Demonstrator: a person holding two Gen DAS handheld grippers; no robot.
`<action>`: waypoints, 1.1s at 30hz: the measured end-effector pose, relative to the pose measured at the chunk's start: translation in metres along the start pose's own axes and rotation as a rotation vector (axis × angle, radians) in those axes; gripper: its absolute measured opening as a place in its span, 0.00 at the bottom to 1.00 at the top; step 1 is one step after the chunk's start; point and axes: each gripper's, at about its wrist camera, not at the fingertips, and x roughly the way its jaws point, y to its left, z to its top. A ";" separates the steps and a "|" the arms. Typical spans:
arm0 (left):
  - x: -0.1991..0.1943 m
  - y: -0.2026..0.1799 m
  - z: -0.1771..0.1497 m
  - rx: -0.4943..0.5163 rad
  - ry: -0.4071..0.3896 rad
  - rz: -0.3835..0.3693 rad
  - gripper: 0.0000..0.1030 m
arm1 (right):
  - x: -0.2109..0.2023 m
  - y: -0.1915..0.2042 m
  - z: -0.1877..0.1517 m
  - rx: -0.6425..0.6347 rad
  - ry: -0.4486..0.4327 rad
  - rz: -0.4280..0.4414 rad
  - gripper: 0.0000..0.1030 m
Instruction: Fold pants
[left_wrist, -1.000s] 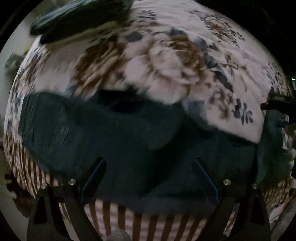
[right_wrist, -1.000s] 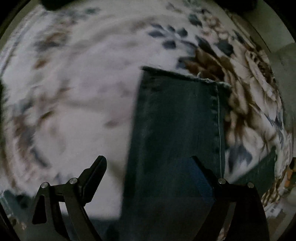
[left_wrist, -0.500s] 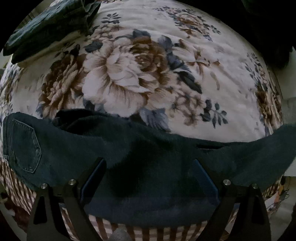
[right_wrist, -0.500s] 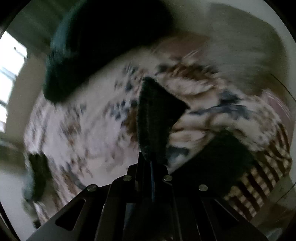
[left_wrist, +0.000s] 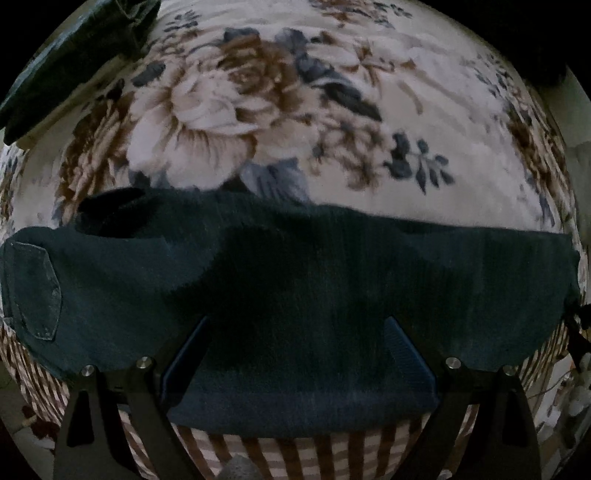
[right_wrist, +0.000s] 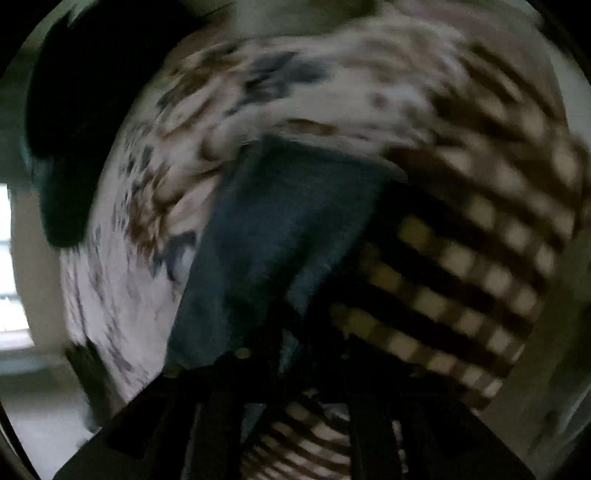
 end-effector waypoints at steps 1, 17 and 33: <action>0.002 0.000 -0.002 0.000 0.006 0.001 0.92 | 0.000 -0.004 0.000 0.032 -0.011 0.031 0.26; 0.002 0.038 -0.011 -0.062 -0.013 0.003 0.92 | -0.038 0.074 -0.004 -0.182 -0.194 0.149 0.07; -0.021 0.201 -0.078 -0.376 -0.004 -0.041 0.92 | 0.009 0.120 -0.147 -0.241 0.143 -0.103 0.67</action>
